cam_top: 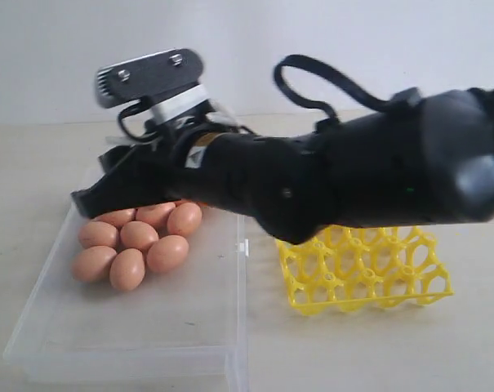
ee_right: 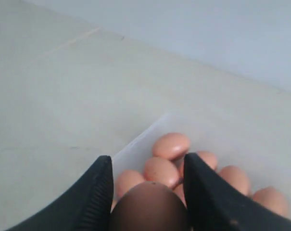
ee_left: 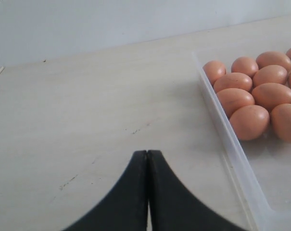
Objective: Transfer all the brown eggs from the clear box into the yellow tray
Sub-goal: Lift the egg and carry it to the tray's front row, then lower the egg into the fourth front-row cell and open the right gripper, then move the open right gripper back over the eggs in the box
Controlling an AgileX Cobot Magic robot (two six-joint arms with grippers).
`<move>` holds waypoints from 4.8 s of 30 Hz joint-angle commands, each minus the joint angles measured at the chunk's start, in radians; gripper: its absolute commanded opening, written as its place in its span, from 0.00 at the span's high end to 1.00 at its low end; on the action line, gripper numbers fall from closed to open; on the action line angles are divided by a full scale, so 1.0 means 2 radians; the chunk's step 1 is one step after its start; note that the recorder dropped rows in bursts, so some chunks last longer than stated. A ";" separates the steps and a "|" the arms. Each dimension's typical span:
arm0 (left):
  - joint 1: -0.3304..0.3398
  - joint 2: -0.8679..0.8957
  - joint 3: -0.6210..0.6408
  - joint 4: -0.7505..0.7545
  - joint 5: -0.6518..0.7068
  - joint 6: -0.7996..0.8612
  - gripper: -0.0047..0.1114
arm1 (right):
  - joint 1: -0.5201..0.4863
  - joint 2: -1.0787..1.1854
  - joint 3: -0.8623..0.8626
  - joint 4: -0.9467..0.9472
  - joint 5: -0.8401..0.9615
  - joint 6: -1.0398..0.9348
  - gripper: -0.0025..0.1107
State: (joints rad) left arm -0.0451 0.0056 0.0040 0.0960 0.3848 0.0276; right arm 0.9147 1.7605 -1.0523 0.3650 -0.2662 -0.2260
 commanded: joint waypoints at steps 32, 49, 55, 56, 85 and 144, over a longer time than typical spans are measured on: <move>-0.002 -0.003 -0.002 -0.001 -0.003 -0.003 0.96 | -0.366 0.035 0.168 -0.222 -0.245 0.199 0.98; -0.002 -0.003 -0.002 -0.001 -0.003 -0.003 0.96 | -0.382 0.161 0.112 -0.225 -0.320 0.202 0.98; -0.002 -0.003 -0.002 -0.001 -0.003 -0.003 0.96 | -0.382 0.166 0.112 -0.221 -0.313 0.178 0.98; -0.002 -0.003 -0.002 -0.001 -0.003 -0.003 0.96 | -0.382 0.166 0.112 -0.221 -0.313 0.178 0.98; -0.002 -0.003 -0.002 -0.001 -0.003 -0.003 0.96 | -0.382 0.166 0.109 -0.194 -0.299 0.166 0.50; -0.002 -0.003 -0.002 -0.001 -0.003 -0.003 0.96 | -0.044 0.305 -0.520 -0.005 0.699 0.165 0.51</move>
State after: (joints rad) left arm -0.0451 0.0056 0.0040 0.0960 0.3848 0.0276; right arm 0.8223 2.3529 -2.0669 0.3271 1.1270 0.0854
